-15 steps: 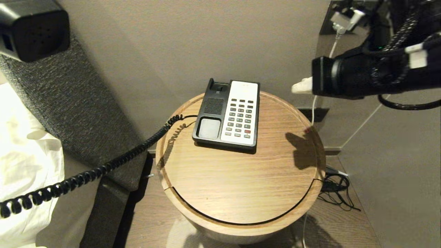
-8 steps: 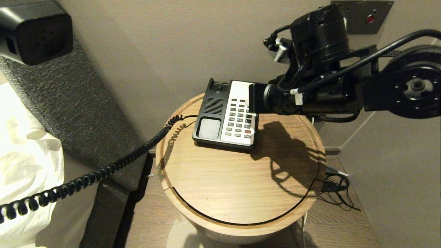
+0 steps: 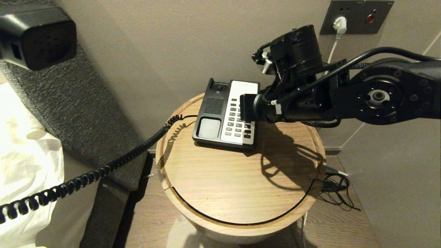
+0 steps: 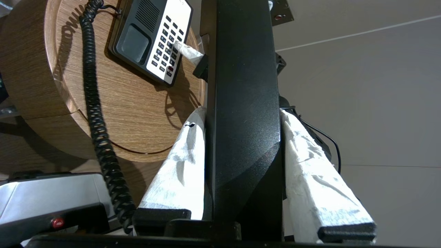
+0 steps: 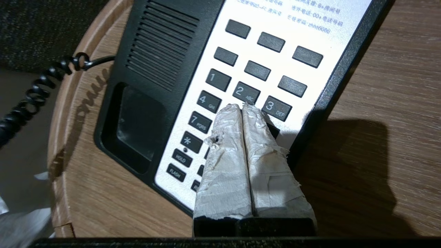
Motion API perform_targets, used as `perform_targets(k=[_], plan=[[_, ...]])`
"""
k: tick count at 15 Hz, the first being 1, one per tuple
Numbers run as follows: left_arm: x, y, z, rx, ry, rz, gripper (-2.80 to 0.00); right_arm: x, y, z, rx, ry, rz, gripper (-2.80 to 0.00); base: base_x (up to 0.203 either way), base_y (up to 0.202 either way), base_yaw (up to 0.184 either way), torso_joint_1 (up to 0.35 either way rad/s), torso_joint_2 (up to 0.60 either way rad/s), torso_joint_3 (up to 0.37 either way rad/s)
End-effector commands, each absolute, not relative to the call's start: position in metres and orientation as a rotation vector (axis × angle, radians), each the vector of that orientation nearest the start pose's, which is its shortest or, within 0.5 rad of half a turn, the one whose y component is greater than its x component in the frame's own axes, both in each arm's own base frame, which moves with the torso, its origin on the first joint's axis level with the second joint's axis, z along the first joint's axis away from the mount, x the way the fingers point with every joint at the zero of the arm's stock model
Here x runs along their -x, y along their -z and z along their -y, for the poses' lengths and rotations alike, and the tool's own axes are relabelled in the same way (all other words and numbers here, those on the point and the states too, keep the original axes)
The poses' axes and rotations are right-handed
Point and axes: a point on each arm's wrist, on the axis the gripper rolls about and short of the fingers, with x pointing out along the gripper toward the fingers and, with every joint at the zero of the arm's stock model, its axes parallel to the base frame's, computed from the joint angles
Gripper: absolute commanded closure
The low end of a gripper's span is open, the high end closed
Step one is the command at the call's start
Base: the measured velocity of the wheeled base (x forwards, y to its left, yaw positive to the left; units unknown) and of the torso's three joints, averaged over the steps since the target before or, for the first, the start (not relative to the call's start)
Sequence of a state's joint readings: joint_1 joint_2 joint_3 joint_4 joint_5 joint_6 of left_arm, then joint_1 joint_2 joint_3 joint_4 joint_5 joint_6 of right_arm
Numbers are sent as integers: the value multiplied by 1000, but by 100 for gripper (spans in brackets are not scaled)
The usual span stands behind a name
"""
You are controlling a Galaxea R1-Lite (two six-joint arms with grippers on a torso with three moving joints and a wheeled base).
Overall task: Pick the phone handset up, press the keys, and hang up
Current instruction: Dial the number
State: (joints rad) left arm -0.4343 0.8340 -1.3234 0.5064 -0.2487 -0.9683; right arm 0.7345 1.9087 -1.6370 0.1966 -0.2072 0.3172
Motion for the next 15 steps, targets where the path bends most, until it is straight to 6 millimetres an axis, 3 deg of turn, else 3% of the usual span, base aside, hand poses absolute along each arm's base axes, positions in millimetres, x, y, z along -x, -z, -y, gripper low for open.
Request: perform_targets(k=[1,6,15], plan=[[-15,-369,13,933,618,-351,0,-288,-258,-253,-87,-437,-508,0,0,0,0,0,0,0],[-15,-369,13,933,618,-351,0,-289,-260,-254,-92,-439,-503,0,0,0,0,0,0,0],[-13,-368,12,933,618,-351,0,-292,-245,-249,-78,-404,-551,0,0,0,0,0,0,0]])
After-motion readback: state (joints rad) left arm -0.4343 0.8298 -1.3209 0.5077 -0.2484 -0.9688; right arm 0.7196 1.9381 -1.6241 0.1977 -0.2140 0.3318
